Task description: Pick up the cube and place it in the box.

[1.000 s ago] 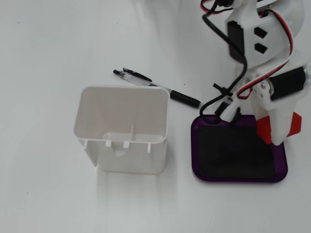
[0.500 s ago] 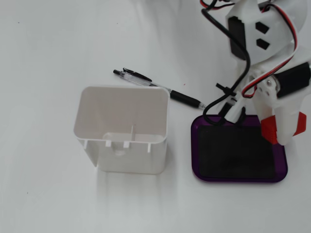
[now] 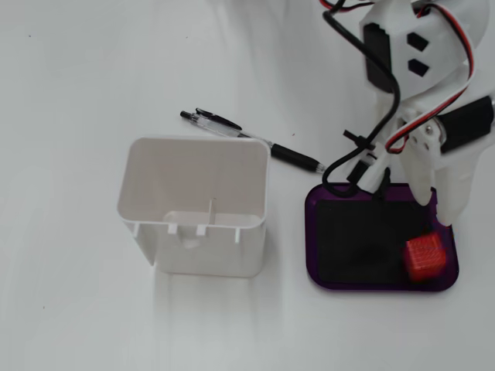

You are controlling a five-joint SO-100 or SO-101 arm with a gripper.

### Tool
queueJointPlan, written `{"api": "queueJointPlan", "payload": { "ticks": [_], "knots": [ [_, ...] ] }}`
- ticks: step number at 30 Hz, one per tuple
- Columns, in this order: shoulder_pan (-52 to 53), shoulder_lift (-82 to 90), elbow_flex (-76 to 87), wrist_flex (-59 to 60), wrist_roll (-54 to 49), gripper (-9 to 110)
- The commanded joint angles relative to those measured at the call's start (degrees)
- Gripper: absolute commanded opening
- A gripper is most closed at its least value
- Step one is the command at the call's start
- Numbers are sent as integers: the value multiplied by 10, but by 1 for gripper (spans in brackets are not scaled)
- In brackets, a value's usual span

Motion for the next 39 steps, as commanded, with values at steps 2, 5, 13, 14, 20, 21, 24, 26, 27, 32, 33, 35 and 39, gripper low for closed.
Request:
{"api": "queueJointPlan", "payload": {
  "ticks": [2, 5, 13, 14, 20, 21, 24, 26, 27, 32, 33, 35, 39],
  "knots": [
    [8, 21, -19, 4, -3, 9],
    [8, 22, -27, 41, -3, 9],
    [7, 74, -105, 149, -4, 9],
    [7, 84, -118, 169, -4, 9],
    [5, 168, -172, 295, -4, 9],
    [5, 184, -177, 316, -4, 9],
    [5, 236, -171, 365, -4, 9],
    [6, 274, -158, 374, -2, 9],
    [6, 294, -134, 374, -2, 9],
    [7, 417, 21, 374, -4, 9],
    [7, 440, 55, 374, -4, 9],
    [11, 490, 124, 373, -4, 9],
    [66, 592, 275, 337, 2, 9]
  ]
}}
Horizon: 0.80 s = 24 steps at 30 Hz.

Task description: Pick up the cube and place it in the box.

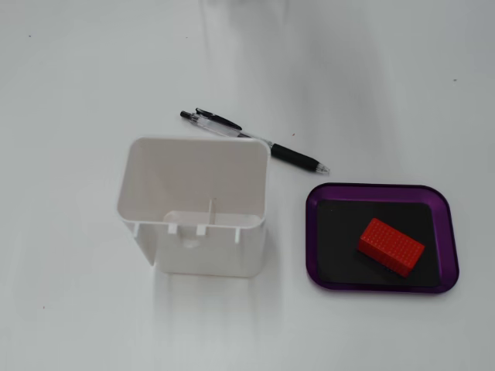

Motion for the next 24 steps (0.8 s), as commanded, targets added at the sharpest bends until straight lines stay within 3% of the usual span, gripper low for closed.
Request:
{"api": "queueJointPlan", "payload": {
  "ticks": [1, 6, 16, 24],
  "knots": [
    [53, 120, 129, -40, 3, 9],
    [109, 269, 366, -136, 4, 9],
    [91, 605, 806, -343, 2, 9],
    [91, 879, 1023, -355, 5, 9]
  ]
}}
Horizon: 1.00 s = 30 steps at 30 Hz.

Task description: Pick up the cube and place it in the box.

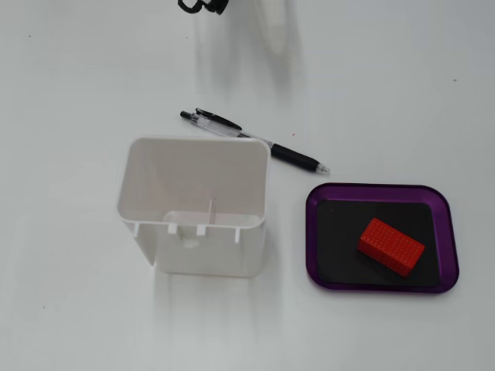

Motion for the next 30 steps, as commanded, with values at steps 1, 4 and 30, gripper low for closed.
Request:
{"api": "queueJointPlan", "payload": {
  "ticks": [1, 4, 30],
  "knots": [
    [2, 123, 55, -8, 5, 9],
    [-1, 156, 98, 2, 8, 9],
    [0, 127, 138, 15, 0, 0]
  ]
}}
